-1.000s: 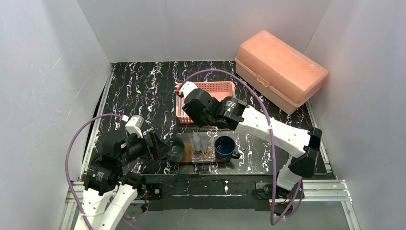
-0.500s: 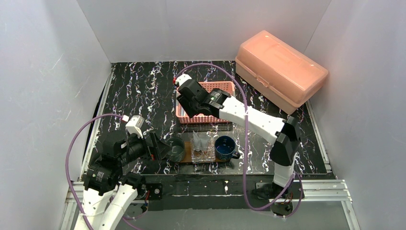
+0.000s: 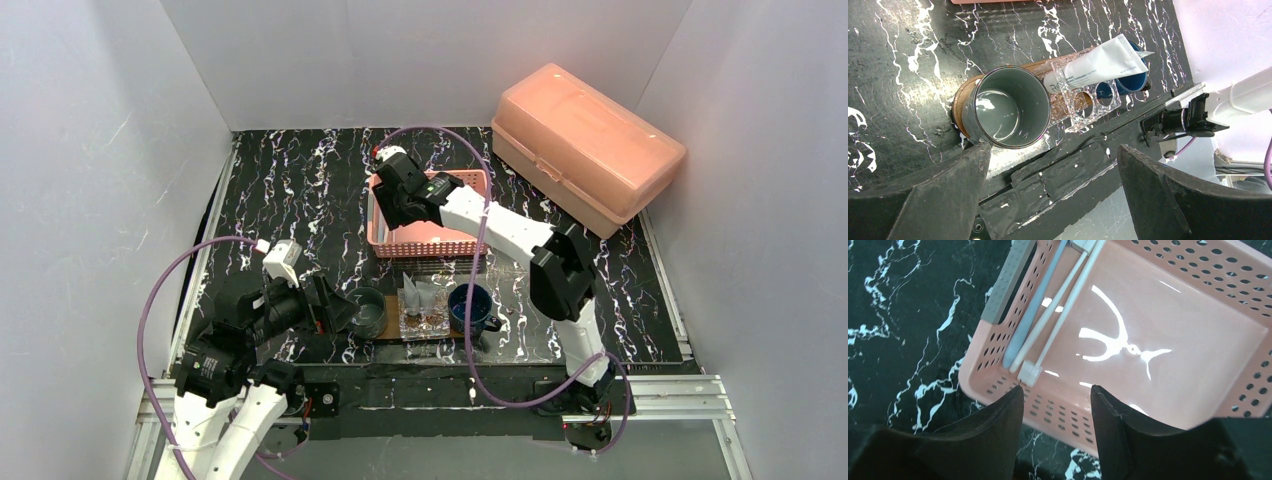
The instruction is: Prepare toiletry sets of a toothbrush and toothpaste on the tray
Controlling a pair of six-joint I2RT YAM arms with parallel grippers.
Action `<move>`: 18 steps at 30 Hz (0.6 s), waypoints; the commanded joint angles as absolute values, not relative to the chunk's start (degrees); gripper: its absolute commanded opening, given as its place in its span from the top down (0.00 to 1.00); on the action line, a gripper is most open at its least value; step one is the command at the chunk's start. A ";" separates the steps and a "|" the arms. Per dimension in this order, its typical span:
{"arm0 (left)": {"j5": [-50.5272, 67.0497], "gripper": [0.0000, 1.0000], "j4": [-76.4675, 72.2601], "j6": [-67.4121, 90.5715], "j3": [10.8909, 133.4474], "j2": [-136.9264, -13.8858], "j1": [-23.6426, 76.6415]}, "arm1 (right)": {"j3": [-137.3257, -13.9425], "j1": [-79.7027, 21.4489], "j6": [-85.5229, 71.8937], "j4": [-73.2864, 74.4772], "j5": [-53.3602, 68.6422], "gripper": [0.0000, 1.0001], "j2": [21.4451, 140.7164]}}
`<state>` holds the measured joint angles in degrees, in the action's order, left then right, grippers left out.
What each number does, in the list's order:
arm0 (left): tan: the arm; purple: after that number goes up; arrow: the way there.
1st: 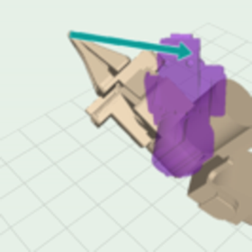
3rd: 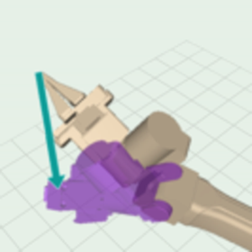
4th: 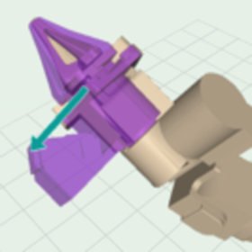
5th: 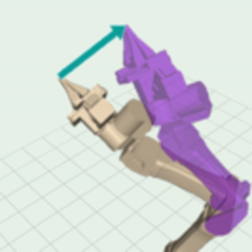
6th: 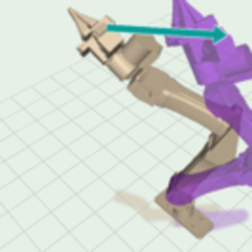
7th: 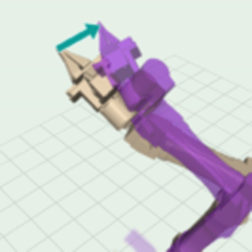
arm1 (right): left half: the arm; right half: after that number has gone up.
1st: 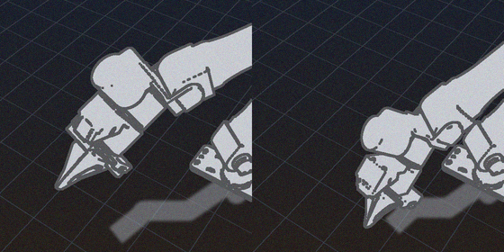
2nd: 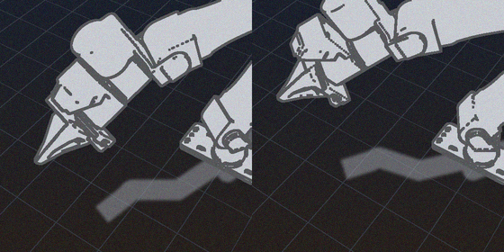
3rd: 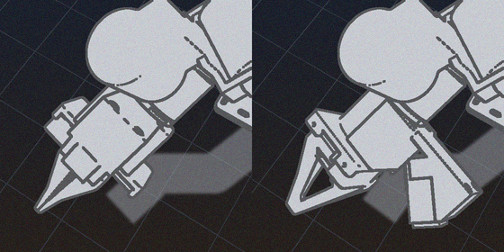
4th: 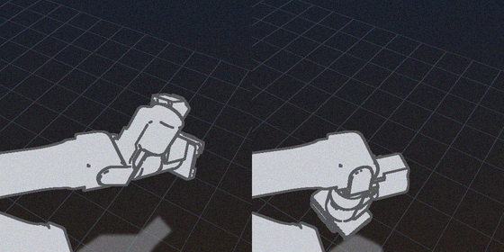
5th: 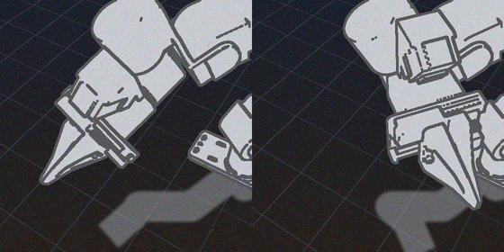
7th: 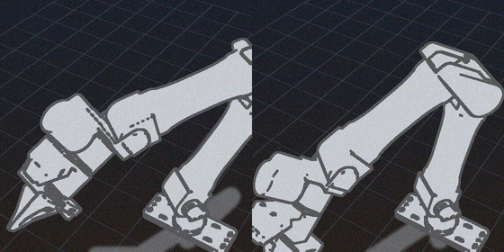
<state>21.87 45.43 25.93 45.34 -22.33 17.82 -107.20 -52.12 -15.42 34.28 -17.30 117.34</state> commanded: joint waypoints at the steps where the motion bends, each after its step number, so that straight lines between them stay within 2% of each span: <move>1: 22.76 0.02 45.09 25.14 44.82 -22.67 17.89 | -110.46 -51.15 -18.56 30.23 -16.19 0.40 120.87; 18: 22.68 0.02 45.09 25.14 44.78 -22.13 17.91 | -115.85 -49.31 -21.50 29.03 -16.70 0.47 131.03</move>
